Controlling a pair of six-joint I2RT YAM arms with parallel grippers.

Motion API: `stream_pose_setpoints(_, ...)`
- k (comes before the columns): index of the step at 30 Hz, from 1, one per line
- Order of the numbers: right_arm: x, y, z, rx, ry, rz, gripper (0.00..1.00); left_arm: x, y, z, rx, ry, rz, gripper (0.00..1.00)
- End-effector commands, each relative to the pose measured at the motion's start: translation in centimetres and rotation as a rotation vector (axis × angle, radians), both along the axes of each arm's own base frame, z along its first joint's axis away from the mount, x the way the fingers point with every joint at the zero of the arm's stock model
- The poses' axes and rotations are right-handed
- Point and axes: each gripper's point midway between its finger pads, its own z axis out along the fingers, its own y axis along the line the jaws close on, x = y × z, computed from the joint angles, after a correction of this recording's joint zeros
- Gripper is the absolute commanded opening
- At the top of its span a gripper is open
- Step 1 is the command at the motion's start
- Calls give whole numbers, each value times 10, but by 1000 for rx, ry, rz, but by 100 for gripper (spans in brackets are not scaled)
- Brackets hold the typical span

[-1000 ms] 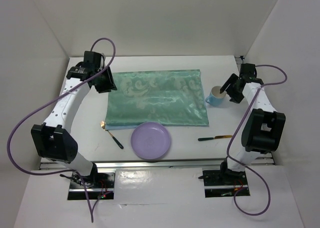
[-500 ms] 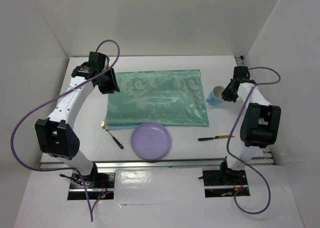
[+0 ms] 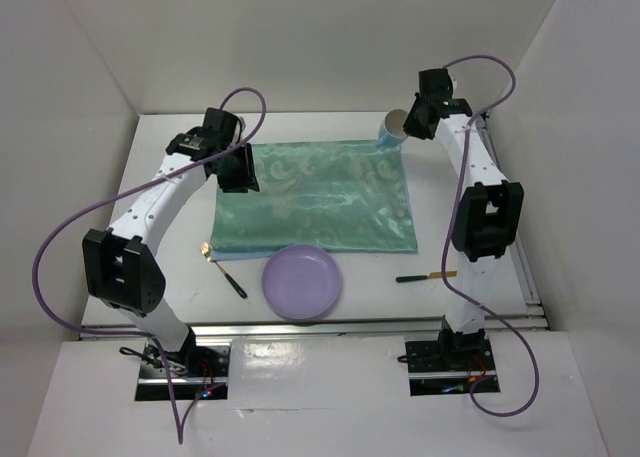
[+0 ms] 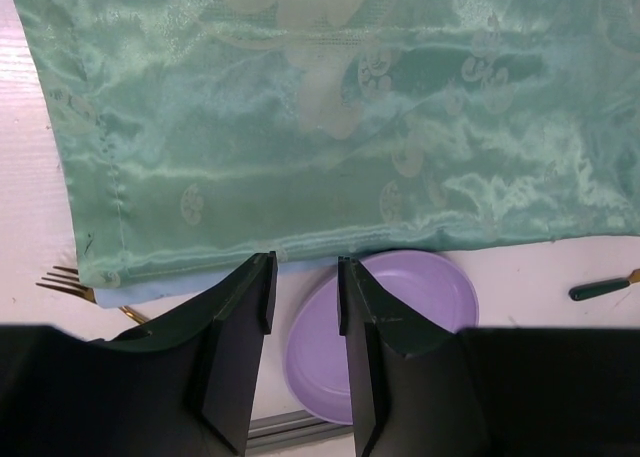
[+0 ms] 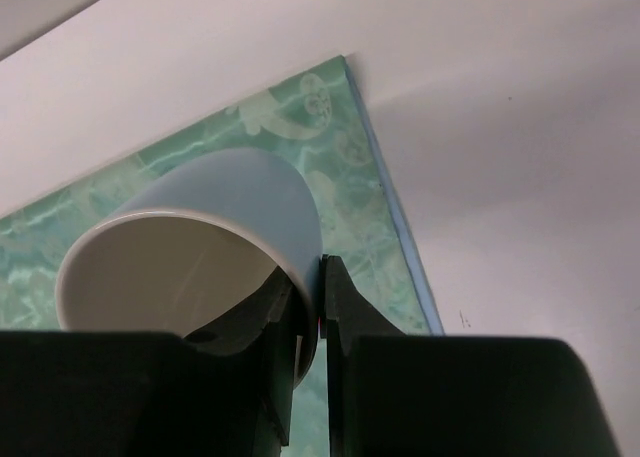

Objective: Set the dinner table for one person

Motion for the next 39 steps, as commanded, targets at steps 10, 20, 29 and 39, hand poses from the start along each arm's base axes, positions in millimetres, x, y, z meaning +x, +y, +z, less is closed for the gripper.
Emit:
stream_pose_setpoints(10, 36, 33, -34, 57, 110, -10, 0, 4, -12, -18, -5, 31, -3, 58)
stream_pose_setpoints(20, 36, 36, -73, 45, 176, -20, 0, -2, -17, -28, 11, 55, -19, 59)
stream_pose_setpoints(29, 37, 31, -85, 24, 185, -50, 0, -12, -12, -36, 35, 87, -21, 72)
stream_pose_setpoints(39, 42, 46, -85, 26, 152, -35, 60, -45, -24, -42, 33, 162, -72, 88)
